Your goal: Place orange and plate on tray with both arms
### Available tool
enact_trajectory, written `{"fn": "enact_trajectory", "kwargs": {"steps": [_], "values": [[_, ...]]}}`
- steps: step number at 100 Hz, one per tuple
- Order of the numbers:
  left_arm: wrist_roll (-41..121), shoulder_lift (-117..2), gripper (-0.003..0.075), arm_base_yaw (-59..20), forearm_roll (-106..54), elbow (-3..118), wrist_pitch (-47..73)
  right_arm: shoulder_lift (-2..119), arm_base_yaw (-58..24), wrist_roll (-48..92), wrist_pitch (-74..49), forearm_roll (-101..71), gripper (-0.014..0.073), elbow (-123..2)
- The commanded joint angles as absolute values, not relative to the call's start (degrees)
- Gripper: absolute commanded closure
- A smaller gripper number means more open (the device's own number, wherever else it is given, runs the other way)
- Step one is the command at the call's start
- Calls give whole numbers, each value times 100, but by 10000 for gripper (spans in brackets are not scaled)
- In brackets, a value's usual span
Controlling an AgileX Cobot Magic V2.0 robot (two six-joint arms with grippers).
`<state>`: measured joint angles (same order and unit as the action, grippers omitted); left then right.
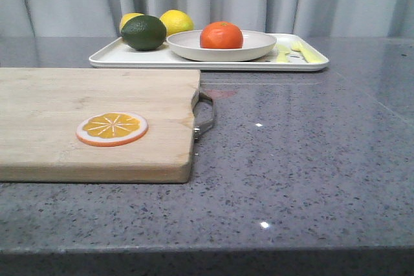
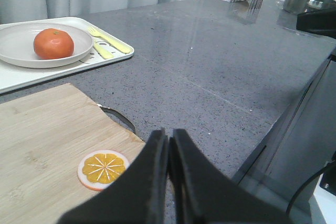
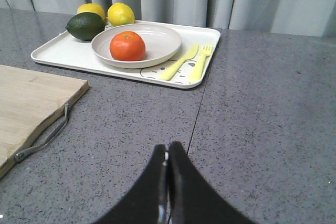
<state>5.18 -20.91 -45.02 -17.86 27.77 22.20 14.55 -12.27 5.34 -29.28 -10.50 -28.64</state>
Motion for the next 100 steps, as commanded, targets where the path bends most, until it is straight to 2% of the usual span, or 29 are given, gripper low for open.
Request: {"fn": "enact_trajectory", "kwargs": {"steps": [1, 18, 38, 100], "values": [[507, -2123, 740, -4488, -1666, 2909, 1790, 1499, -1210, 592, -2498, -1023, 649, -3001], [496, -2123, 740, -4282, -989, 2676, 948, 1499, -1210, 592, -2498, -1023, 649, -3001], [496, -2036, 741, -3523, -842, 2159, -333, 1499, -1210, 592, -2498, -1023, 649, -3001], [496, -242, 740, -470, -828, 692, -311, 1499, -1210, 592, -2498, -1023, 649, -3001]]}}
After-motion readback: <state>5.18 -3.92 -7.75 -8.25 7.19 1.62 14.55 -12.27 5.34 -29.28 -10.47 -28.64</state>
